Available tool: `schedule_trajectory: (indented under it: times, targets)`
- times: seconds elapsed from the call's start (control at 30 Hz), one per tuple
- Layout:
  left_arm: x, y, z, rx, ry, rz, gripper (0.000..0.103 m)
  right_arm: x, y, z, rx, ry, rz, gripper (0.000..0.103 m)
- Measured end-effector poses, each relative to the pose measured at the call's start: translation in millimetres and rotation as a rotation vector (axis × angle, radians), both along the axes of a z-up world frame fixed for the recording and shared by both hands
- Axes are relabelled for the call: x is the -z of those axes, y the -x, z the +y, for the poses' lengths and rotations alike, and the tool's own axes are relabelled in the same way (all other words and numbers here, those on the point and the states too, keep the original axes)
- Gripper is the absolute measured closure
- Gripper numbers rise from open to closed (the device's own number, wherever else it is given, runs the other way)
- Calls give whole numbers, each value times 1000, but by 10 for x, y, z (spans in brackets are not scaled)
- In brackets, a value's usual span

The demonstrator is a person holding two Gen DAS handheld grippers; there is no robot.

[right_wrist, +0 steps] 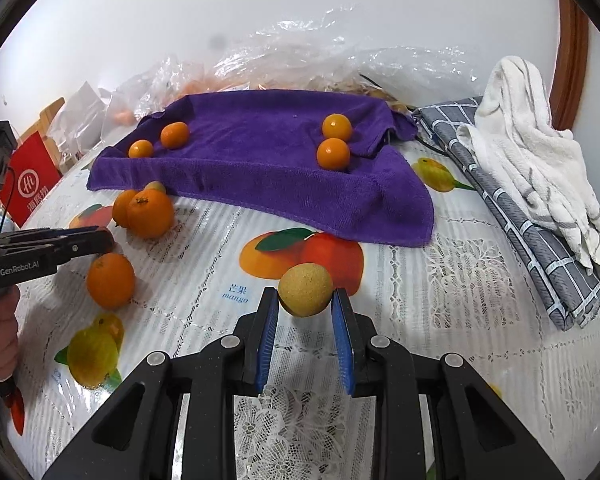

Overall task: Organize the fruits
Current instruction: 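Grasp the yellow round fruit with the right gripper while the left grasps the small red fruit, then carry both fruits over the purple towel and open both grippers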

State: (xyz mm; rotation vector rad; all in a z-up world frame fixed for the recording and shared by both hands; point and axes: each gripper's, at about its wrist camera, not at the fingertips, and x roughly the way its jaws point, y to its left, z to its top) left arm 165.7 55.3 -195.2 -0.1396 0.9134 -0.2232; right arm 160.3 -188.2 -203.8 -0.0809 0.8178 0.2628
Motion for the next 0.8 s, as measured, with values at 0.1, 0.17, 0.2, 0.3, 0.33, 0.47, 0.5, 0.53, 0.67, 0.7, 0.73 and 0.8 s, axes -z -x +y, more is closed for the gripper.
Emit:
schedule_trajectory:
  times: [0.1, 0.17, 0.2, 0.3, 0.33, 0.47, 0.5, 0.53, 0.67, 0.7, 0.73, 0.8]
  targets:
    - [-52, 19, 51, -19, 15, -7, 80, -9, -4, -5, 4, -8, 5, 76]
    - [-124, 39, 104, -31, 22, -22, 80, -37, -11, -4, 5, -8, 3, 76]
    - [-156, 47, 125, -38, 18, -28, 80, -65, -10, -8, 8, -9, -2, 76]
    - [-290, 59, 160, -61, -9, -57, 80, -155, -22, -20, 13, -22, -14, 76]
    - [-331, 59, 172, -66, -15, -67, 80, -198, -28, -23, 16, -23, -22, 76]
    - [-536, 21, 256, -87, 0, -95, 80, -382, -67, -37, 24, -31, -43, 76]
    - [-595, 4, 268, -95, -4, -105, 80, -430, -82, -39, 25, -29, -50, 76]
    - [-653, -15, 274, -105, -13, -114, 80, -494, -109, -38, 27, -24, -60, 76]
    - [-814, -103, 263, -124, -19, -139, 80, -667, -237, -39, 34, -29, -80, 76]
    - [-833, -126, 258, -127, -19, -141, 80, -697, -261, -38, 36, -32, -84, 76]
    - [-852, -149, 257, -129, -19, -143, 80, -740, -300, -33, 39, -38, -90, 76]
    - [-879, -211, 250, -136, -25, -146, 80, -785, -356, -26, 40, -46, -97, 76]
